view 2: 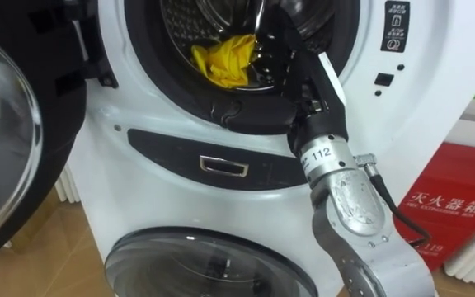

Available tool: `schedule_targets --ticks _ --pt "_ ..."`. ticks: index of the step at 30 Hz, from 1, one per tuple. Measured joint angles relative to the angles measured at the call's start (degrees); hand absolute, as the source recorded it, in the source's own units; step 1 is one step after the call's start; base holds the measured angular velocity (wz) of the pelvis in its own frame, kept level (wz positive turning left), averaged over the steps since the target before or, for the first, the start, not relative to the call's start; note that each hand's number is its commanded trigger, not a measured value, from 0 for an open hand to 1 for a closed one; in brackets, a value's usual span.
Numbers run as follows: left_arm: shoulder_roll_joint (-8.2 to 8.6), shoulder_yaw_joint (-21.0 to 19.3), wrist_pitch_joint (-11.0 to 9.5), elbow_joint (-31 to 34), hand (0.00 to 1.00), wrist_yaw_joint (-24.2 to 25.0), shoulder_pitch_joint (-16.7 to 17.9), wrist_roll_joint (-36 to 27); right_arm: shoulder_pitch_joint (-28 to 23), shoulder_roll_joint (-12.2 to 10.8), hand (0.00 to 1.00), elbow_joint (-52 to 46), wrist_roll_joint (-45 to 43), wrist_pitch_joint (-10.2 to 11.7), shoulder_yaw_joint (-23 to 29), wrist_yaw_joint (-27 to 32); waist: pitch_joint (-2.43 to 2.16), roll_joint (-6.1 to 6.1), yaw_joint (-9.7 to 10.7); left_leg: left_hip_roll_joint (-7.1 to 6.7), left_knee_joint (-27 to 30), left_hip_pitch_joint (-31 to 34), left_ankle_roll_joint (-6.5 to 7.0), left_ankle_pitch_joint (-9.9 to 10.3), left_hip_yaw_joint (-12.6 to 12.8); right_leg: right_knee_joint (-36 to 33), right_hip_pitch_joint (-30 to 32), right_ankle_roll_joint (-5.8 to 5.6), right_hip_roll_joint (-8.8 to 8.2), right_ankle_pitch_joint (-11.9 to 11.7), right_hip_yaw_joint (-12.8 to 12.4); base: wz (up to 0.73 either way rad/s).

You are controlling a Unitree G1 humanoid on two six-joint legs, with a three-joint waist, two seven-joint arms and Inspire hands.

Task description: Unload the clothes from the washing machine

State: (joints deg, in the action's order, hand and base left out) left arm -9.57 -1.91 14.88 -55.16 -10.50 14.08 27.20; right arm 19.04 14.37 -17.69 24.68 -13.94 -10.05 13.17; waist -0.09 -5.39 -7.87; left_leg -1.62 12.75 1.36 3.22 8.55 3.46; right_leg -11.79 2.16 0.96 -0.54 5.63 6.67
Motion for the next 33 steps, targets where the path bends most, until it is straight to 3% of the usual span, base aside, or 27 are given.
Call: schedule_targets --ticks 9,15,20,23,25,29,33 --pt "-0.07 0.17 0.24 0.03 0.0 -0.06 -0.09 -0.03 0.49 -3.39 0.0 0.0 2.36 0.01 -0.02 0.53 -0.4 -0.56 -0.31 0.38 -1.13 -0.09 -0.99 -0.65 -0.55 0.05 0.27 1.25 0.53 0.19 0.12 0.0" --pt "-0.12 1.4 0.72 0.13 0.0 -0.04 -1.28 -0.01 2.03 -3.44 0.0 1.38 10.52 0.31 -0.04 -0.37 -0.09 -0.2 -0.31 1.02 -1.52 -0.95 -2.03 -0.98 -1.26 0.1 -0.73 2.37 0.87 0.66 1.49 0.06" --pt "-0.1 1.65 1.14 0.31 0.0 -0.05 -1.54 -0.01 7.24 -3.6 0.0 2.62 18.17 0.32 -2.89 -4.1 -0.08 -0.18 -1.75 1.12 -1.96 -0.89 -2.62 -1.12 -2.76 1.17 -1.28 2.76 1.33 0.93 2.24 0.17" --pt "-0.02 1.53 1.42 0.31 0.0 -0.05 -1.54 0.03 9.51 -3.76 0.0 2.8 22.74 0.37 -4.59 -5.79 -0.12 -0.24 -3.73 1.04 -2.01 -1.17 -2.54 -1.02 -3.9 2.23 -1.96 2.91 1.41 0.98 3.25 0.22" --pt "0.07 0.89 1.56 0.31 0.0 0.02 -1.2 0.04 9.53 -3.84 0.0 3.47 22.51 1.15 -4.27 -5.83 -0.11 -0.25 -5.27 0.89 -2.01 -1.75 -2.45 -0.57 -4.53 2.28 -2.67 3.4 1.22 1.18 4.12 0.14" --pt "0.07 0.8 2.31 0.16 0.0 0.61 -1.29 0.01 9.52 -3.53 0.0 3.62 22.22 2.31 -4.68 -8.07 0.05 -0.03 -5.13 1.0 -2.54 -2.04 -2.5 -0.16 -4.42 2.33 -3.25 3.52 1.24 1.51 4.43 -0.03" --pt "0.12 1.11 1.79 0.0 0.0 0.65 -2.38 -0.03 9.54 -3.97 0.0 4.63 19.65 5.06 -7.19 -10.17 0.1 0.04 -5.36 1.3 -4.08 -3.04 -2.66 -0.07 -3.36 2.25 -3.39 3.72 1.55 2.05 3.51 -0.13"
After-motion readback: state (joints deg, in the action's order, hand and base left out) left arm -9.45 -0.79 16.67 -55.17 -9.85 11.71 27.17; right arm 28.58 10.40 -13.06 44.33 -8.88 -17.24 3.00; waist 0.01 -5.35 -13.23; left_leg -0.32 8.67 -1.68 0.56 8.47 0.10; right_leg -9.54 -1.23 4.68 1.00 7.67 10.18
